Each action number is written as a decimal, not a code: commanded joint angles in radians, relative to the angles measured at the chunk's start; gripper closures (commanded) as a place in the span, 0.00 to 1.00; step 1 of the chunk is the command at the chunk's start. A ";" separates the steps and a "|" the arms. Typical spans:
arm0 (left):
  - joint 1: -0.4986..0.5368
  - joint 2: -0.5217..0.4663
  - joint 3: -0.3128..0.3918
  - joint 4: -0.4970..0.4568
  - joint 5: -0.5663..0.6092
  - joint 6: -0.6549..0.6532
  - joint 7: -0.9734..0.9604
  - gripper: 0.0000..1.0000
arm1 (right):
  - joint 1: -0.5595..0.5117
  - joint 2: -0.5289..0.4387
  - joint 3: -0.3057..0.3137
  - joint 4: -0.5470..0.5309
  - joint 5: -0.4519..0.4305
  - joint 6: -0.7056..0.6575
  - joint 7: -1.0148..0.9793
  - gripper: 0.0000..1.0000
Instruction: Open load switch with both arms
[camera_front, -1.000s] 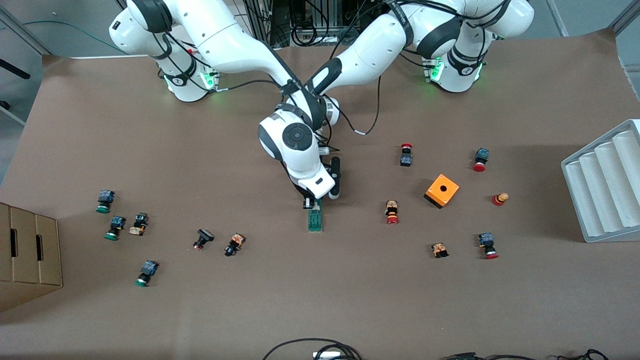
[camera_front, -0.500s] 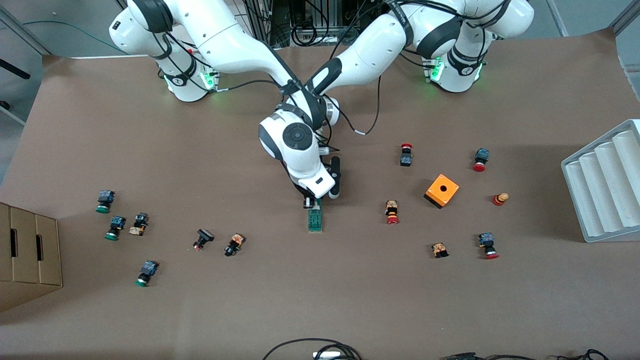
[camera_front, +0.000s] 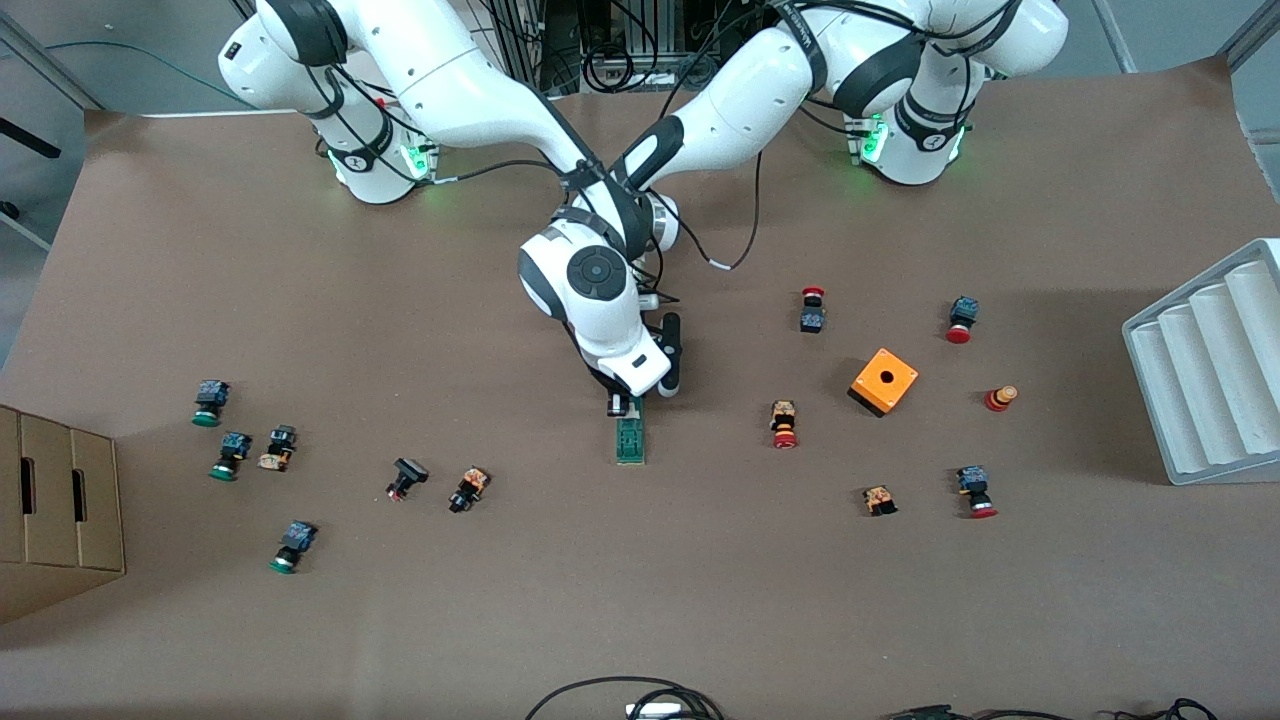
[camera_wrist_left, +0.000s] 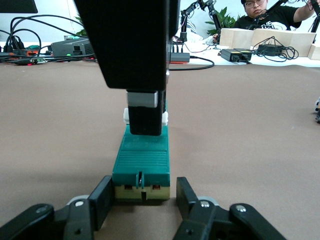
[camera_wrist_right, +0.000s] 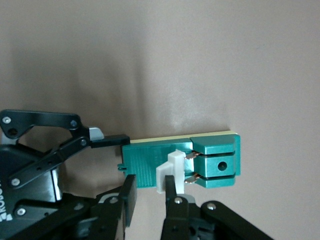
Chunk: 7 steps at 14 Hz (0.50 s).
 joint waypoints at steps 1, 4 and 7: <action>0.000 0.024 0.010 0.010 0.006 0.013 -0.028 0.42 | 0.014 0.008 -0.003 -0.020 -0.004 0.038 0.011 0.70; 0.000 0.024 0.010 0.010 0.006 0.013 -0.028 0.42 | 0.014 0.012 -0.003 -0.019 -0.004 0.044 0.011 0.71; 0.000 0.024 0.010 0.010 0.006 0.013 -0.028 0.42 | 0.014 0.014 -0.003 -0.019 -0.005 0.052 0.011 0.71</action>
